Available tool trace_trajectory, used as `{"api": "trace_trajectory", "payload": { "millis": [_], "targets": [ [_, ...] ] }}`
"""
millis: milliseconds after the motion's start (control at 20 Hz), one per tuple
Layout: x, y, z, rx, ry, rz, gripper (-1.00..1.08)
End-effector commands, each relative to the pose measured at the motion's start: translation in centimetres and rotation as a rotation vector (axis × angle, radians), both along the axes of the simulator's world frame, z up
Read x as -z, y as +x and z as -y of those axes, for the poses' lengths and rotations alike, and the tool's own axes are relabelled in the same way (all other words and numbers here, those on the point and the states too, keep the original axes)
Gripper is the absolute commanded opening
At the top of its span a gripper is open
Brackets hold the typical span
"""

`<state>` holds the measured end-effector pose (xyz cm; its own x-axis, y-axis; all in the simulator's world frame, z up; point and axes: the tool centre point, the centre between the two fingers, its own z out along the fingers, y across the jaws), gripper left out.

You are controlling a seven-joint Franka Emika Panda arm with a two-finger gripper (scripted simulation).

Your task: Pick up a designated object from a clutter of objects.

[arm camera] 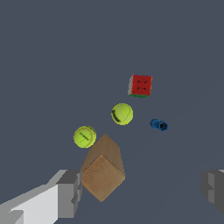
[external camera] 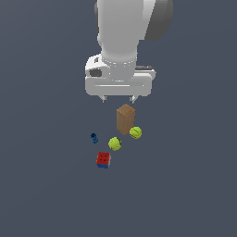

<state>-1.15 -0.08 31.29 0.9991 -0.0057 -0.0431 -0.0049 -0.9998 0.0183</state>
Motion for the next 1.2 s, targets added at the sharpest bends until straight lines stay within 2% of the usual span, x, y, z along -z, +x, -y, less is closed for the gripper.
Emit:
{"api": "trace_trajectory", "payload": {
  "millis": [0,450,700,1150],
  "targets": [
    [0.0,0.0,0.0,0.000,0.000,0.000,1.00],
    [1.1,0.0,1.9,-0.013,-0.028,-0.012,1.00],
    [1.1,0.0,1.9,-0.013,-0.028,-0.012,1.00],
    [3.4,2.0,2.3,0.000,-0.019,-0.006,1.00]
  ]
}}
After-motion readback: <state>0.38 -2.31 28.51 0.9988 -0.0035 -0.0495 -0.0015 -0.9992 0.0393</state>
